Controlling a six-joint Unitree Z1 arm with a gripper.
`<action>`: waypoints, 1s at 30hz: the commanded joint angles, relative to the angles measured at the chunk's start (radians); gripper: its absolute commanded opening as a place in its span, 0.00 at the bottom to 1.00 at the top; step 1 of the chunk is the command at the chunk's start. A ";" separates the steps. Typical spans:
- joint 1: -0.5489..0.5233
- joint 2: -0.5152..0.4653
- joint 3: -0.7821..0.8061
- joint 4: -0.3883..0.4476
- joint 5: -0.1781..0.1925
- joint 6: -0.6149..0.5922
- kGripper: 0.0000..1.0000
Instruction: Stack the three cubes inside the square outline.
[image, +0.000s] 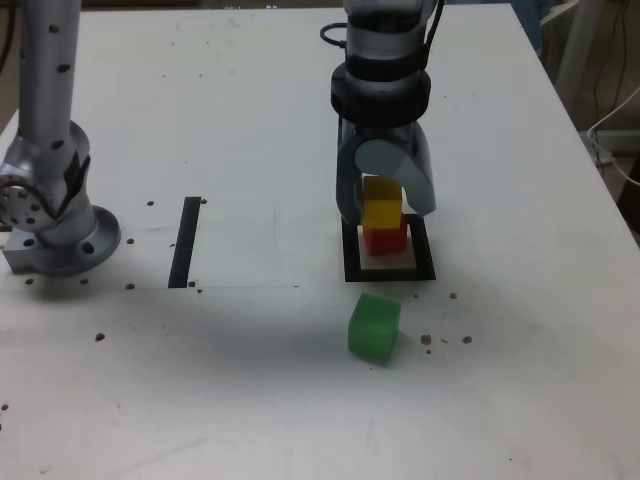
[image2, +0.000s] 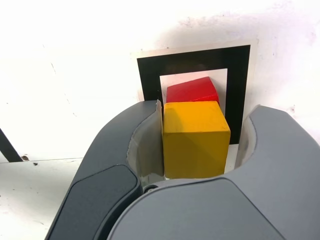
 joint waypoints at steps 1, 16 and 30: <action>-0.002 -0.005 -0.007 0.000 0.002 0.006 1.00; -0.002 -0.008 -0.017 -0.012 0.009 0.028 1.00; -0.003 -0.079 -0.014 0.136 0.030 0.016 1.00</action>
